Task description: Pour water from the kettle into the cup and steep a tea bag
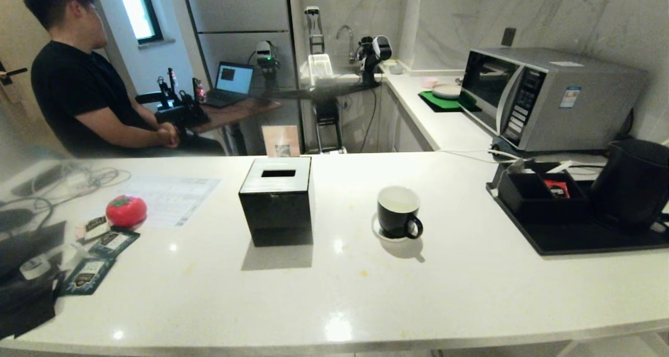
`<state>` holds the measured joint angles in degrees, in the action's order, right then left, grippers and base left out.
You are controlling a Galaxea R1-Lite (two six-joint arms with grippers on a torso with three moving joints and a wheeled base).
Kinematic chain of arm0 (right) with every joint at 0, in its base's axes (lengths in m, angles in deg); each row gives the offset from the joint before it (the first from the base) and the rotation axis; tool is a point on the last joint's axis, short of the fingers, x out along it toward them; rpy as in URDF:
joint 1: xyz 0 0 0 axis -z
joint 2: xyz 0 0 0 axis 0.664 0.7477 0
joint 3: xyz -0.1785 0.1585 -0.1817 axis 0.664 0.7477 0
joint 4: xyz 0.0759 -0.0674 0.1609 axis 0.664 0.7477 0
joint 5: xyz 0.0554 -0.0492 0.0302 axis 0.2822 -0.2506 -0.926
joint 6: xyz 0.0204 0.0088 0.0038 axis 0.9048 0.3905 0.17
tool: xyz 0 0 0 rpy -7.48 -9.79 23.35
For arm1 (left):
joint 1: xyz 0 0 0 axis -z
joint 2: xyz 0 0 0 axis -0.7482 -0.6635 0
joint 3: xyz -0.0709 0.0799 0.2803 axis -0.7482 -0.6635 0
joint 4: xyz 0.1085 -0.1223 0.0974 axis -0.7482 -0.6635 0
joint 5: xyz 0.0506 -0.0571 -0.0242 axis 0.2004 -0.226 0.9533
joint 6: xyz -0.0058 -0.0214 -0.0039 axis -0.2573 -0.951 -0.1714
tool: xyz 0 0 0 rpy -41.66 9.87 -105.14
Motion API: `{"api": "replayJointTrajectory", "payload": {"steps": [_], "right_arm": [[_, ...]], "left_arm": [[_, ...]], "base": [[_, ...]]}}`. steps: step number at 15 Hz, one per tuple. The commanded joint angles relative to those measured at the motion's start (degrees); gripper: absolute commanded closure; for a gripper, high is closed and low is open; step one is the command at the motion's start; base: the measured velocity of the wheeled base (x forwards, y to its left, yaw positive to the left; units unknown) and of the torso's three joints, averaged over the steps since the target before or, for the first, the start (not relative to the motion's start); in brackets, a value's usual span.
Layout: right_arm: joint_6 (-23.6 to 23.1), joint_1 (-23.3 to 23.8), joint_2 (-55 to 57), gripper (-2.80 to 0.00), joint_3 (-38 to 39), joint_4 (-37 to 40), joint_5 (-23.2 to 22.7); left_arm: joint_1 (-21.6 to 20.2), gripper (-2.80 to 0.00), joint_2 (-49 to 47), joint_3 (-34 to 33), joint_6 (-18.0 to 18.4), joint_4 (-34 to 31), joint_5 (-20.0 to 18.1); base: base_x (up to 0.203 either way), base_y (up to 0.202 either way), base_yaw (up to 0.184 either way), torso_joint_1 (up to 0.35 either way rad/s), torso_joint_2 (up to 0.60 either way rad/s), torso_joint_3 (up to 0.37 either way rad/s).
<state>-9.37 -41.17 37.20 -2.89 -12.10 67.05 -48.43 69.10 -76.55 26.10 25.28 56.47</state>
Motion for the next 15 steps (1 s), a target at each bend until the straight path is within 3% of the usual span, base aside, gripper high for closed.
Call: {"api": "replayJointTrajectory", "payload": {"steps": [1,15], "right_arm": [[0.02,0.00,0.16,0.00,0.00,-0.02,0.04],[0.46,0.00,0.16,0.00,0.00,-0.11,-0.05]], "left_arm": [[0.00,0.00,-0.04,0.00,-0.03,0.06,0.02],[0.00,0.00,-0.04,0.00,-0.03,-0.03,0.02]], "base": [[0.131,0.000,0.000,0.028,0.00,-0.001],[0.000,0.000,0.000,0.000,0.00,0.000]]}}
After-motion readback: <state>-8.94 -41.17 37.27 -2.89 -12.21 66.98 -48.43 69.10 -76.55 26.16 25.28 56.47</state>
